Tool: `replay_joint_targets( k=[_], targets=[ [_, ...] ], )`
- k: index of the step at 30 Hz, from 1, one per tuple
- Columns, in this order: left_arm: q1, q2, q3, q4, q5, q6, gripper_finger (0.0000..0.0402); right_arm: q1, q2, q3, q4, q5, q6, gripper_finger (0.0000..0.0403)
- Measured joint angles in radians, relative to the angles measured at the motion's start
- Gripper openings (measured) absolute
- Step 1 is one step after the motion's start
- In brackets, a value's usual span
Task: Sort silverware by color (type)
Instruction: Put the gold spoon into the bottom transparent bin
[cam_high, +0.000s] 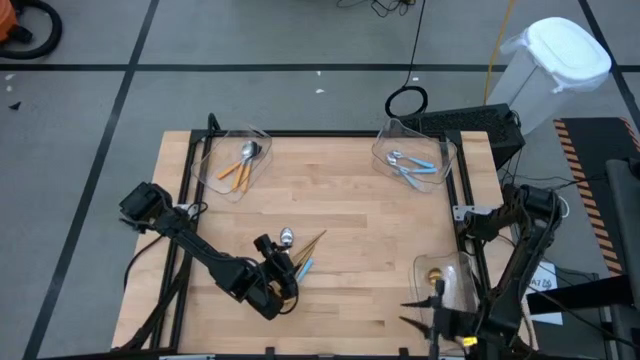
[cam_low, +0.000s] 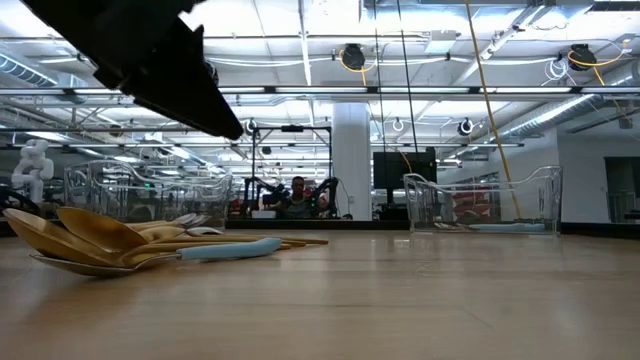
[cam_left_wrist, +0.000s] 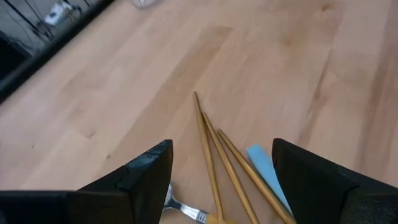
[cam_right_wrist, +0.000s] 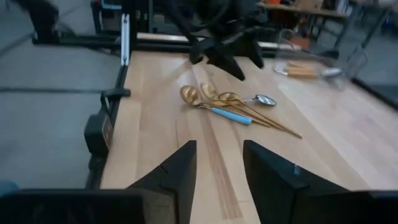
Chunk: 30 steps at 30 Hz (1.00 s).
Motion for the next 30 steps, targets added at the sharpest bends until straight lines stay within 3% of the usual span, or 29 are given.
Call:
replay_joint_targets(
  k=[5,11,20,30],
  targets=[
    [0.048,0.000,0.000,-0.001,0.022,0.005,0.0271,-0.029,0.090,0.000,0.122,-0.005,-0.139,0.0128],
    [0.139,0.000,0.000,-0.001,0.143,0.043,0.0271,-0.073,0.171,0.000,0.186,-0.050,-0.198,0.0128],
    [0.263,0.000,0.000,-0.016,0.442,0.099,0.0271,-0.124,0.194,0.000,0.208,-0.192,-0.227,0.0128],
    [0.283,0.000,0.000,-0.068,0.461,0.121,0.0267,-0.129,0.194,0.000,0.209,-0.193,-0.237,0.0128]
  ],
)
